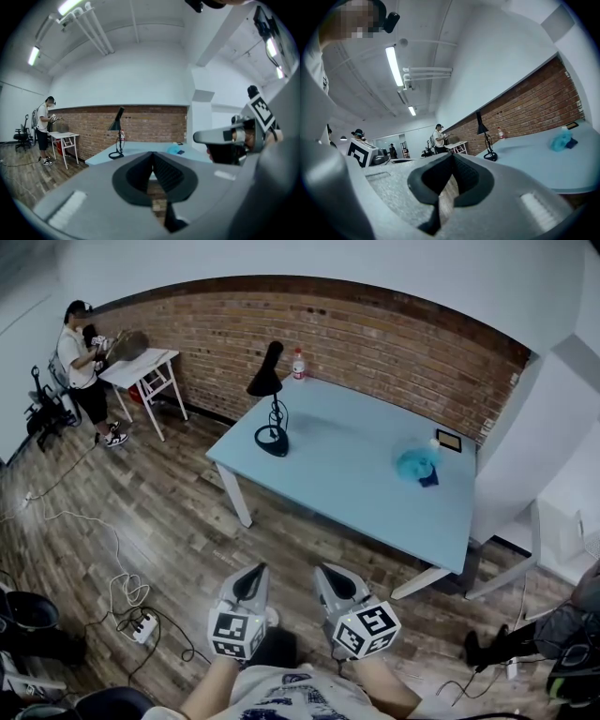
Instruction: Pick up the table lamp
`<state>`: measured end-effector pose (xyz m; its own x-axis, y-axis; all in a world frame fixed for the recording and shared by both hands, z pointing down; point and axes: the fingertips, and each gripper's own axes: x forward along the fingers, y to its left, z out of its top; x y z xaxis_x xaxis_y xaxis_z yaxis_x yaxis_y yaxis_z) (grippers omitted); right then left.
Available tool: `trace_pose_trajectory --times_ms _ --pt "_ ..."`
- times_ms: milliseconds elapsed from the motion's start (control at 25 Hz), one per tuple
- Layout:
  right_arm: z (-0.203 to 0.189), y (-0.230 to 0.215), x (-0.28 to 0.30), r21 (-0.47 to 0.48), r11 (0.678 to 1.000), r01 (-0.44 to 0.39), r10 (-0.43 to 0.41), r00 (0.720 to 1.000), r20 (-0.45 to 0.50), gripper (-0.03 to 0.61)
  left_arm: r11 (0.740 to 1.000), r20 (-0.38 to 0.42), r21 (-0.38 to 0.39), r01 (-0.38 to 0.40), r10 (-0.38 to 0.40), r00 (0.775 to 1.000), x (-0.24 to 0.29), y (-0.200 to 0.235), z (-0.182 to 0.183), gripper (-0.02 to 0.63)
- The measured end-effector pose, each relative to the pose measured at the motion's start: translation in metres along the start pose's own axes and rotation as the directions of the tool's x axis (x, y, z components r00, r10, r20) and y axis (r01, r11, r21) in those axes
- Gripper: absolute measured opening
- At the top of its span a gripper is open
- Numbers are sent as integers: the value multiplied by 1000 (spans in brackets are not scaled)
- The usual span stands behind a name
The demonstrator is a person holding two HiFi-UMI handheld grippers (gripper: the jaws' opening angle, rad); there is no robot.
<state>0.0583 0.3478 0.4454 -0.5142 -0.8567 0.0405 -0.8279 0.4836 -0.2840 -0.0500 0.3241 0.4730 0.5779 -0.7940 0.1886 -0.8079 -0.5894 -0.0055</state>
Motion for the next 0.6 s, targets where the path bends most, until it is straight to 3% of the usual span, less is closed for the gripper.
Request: trace_pose_trajectory --times_ms 280,600 --pt "5 -26 54 -2 1000 23 -23 1000 -8 -2 999 0 6 32 -32 999 49 37 4 -8" --pt "22 -39 153 -10 1000 25 -25 1000 1 -2 998 -4 26 48 -48 999 104 118 20 -8"
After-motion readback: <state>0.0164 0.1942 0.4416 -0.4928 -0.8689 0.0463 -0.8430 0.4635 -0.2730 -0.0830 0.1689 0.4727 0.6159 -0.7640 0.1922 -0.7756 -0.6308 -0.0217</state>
